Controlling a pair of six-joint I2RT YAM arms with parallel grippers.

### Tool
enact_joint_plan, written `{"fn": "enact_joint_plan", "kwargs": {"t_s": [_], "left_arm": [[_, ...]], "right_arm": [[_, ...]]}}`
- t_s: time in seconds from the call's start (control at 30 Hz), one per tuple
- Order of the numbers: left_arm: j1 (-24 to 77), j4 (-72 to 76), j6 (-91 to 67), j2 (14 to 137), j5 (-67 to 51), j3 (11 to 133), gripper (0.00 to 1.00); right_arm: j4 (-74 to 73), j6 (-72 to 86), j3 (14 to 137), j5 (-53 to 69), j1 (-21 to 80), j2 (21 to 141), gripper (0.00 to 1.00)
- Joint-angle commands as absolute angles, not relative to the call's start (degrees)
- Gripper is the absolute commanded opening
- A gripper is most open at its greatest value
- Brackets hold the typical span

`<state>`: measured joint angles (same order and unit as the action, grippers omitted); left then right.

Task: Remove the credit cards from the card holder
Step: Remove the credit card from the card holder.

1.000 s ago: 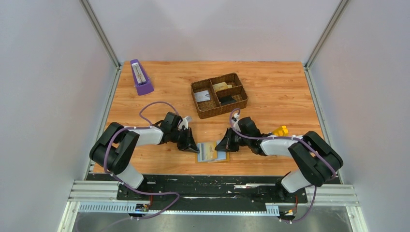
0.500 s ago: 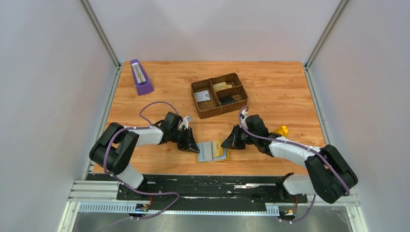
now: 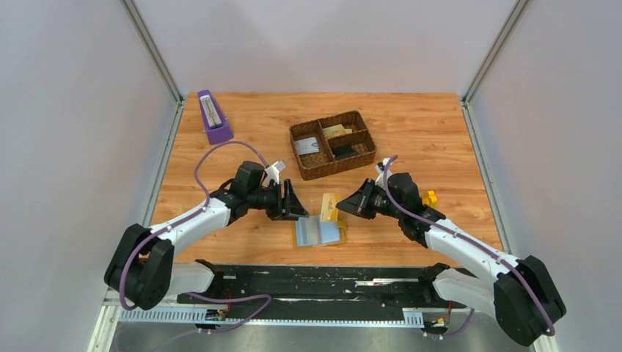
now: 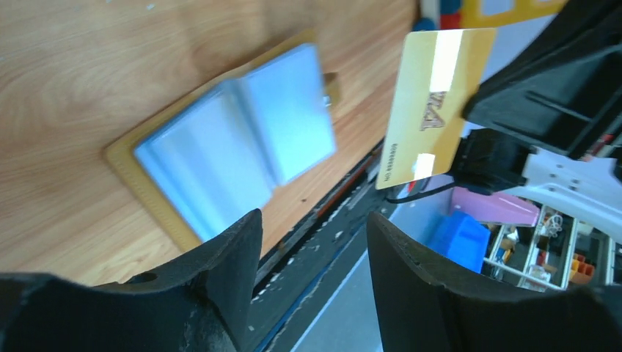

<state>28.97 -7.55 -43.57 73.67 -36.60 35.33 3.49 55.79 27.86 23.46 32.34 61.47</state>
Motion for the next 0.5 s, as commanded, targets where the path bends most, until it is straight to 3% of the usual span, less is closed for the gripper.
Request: {"fn": "enact_joint_plan", "kwargs": {"t_s": [0.0,0.47], "left_arm": [[29.5,1.5,-50.6,69.3,-41.9,35.9,0.65],[31.4,23.5,-61.6,70.9,-46.2,32.5,0.64]], "right_arm": [[14.1,63.9,25.3,21.2,33.2,57.2,0.0],[26.1,71.5,18.5,18.8,35.0,52.9,0.0]]}}
